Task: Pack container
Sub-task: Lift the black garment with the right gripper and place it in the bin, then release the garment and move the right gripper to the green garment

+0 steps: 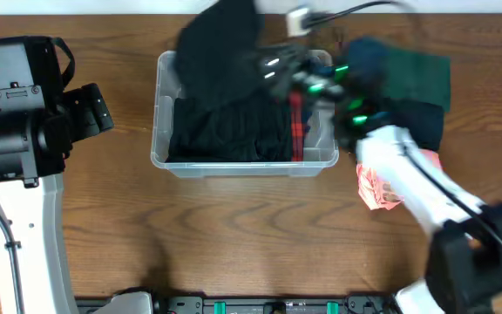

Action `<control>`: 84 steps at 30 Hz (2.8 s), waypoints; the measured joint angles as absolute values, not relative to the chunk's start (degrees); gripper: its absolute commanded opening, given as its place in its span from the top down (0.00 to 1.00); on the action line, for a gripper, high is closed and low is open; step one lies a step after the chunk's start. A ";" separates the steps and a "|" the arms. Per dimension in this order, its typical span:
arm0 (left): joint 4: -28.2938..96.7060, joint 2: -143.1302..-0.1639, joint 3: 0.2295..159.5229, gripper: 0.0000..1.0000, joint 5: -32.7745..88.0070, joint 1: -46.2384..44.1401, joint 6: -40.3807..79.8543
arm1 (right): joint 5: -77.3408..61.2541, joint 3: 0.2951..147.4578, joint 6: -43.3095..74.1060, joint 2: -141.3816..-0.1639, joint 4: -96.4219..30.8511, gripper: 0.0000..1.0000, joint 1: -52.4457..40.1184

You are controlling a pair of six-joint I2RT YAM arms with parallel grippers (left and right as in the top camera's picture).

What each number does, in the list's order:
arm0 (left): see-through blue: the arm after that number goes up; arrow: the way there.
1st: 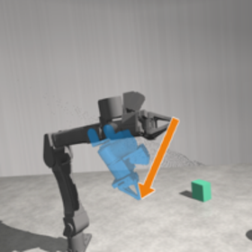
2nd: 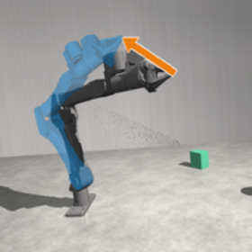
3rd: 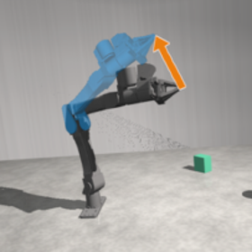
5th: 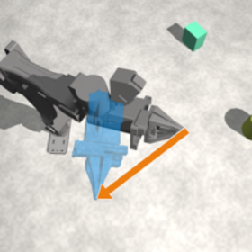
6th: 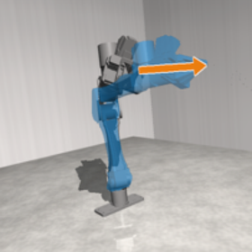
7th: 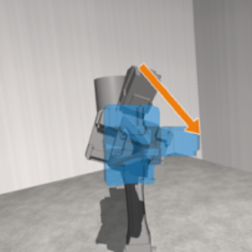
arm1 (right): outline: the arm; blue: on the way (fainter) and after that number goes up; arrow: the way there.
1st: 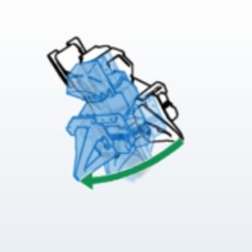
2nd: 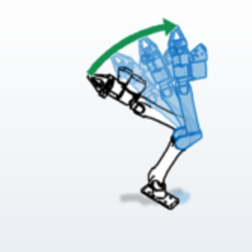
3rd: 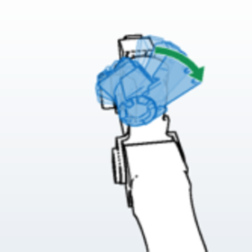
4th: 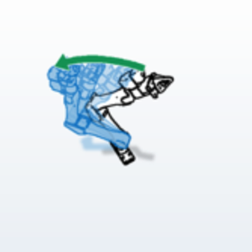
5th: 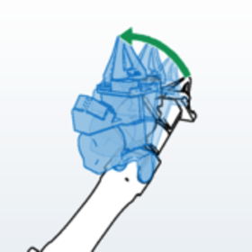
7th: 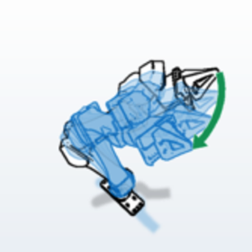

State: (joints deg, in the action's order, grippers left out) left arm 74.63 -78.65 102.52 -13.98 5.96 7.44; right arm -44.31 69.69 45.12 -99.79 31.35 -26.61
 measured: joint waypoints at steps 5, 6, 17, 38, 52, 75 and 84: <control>74.61 -78.65 102.52 0.02 -13.98 5.96 7.44 | -39.40 69.69 45.65 -109.45 31.07 0.99 -30.74; 74.67 -78.65 102.52 0.02 -13.96 5.96 7.44 | -38.61 69.69 45.60 -111.55 30.68 0.99 -30.92; 74.63 -78.65 102.52 0.02 -13.96 5.96 7.44 | -36.82 69.78 42.59 -118.67 22.83 0.71 -27.73; 74.63 -78.65 102.52 0.02 -13.96 5.96 7.44 | -28.49 70.41 26.50 -89.25 -11.38 0.27 9.04; 74.63 -78.65 102.52 0.02 -13.96 5.96 7.44 | -29.30 70.37 20.53 -110.19 -8.27 0.35 29.28; 74.63 -78.65 102.52 0.02 -13.98 5.96 7.44 | -34.57 70.54 29.45 -122.45 5.06 0.31 32.08; 74.63 -78.65 102.52 0.02 -13.96 5.96 7.44 | -34.48 70.57 32.84 -123.76 8.64 0.45 28.47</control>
State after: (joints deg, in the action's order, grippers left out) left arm 74.63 -78.65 102.52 -13.96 5.96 7.44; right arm -34.48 70.57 32.84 -123.76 8.64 28.47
